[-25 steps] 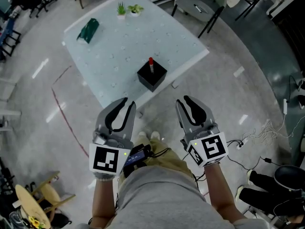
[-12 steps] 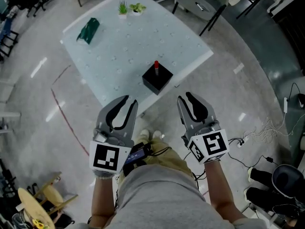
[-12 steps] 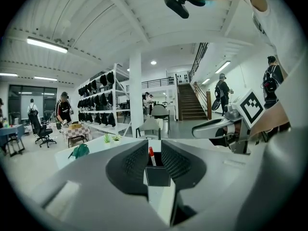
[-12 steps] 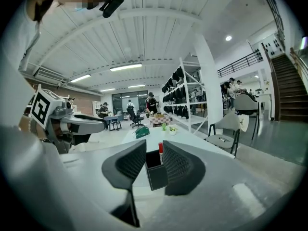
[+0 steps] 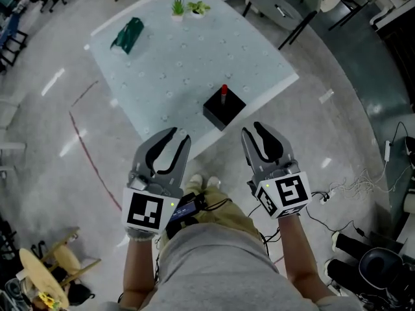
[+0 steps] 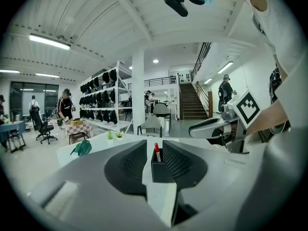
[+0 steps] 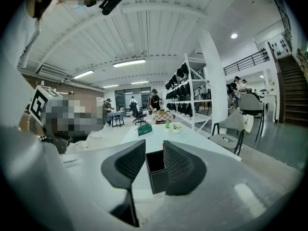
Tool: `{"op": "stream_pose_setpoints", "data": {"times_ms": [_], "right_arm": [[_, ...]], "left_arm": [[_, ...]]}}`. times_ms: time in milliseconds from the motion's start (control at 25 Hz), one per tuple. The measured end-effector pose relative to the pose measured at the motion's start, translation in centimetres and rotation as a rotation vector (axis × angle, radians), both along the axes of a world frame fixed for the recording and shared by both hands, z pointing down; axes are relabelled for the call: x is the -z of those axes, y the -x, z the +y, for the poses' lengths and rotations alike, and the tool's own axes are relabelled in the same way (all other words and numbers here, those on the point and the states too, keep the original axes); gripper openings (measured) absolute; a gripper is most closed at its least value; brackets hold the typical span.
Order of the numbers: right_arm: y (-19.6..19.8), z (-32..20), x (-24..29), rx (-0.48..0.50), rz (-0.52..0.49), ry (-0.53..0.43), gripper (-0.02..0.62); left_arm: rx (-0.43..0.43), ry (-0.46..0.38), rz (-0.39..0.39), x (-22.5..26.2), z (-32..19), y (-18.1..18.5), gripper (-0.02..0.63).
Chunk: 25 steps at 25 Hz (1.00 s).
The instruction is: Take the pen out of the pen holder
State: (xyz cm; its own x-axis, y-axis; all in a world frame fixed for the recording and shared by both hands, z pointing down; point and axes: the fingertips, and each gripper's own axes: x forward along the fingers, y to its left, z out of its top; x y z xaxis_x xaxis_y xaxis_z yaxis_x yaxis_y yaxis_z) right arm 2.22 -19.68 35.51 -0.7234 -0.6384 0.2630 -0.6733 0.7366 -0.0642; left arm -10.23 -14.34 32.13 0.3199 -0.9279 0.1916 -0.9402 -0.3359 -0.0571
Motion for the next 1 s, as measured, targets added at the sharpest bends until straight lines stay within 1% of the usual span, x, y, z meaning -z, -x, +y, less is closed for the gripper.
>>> {"op": "stream_pose_setpoints", "data": {"times_ms": [640, 1000], "right_arm": [[2.6, -3.7, -3.1, 0.052, 0.067, 0.039, 0.114], [4.2, -6.3, -4.6, 0.083, 0.115, 0.040, 0.114]], "left_arm": [[0.089, 0.028, 0.027, -1.3, -0.7, 2.7, 0.100], [0.112, 0.044, 0.030, -1.7, -1.4, 3.3, 0.100]]}}
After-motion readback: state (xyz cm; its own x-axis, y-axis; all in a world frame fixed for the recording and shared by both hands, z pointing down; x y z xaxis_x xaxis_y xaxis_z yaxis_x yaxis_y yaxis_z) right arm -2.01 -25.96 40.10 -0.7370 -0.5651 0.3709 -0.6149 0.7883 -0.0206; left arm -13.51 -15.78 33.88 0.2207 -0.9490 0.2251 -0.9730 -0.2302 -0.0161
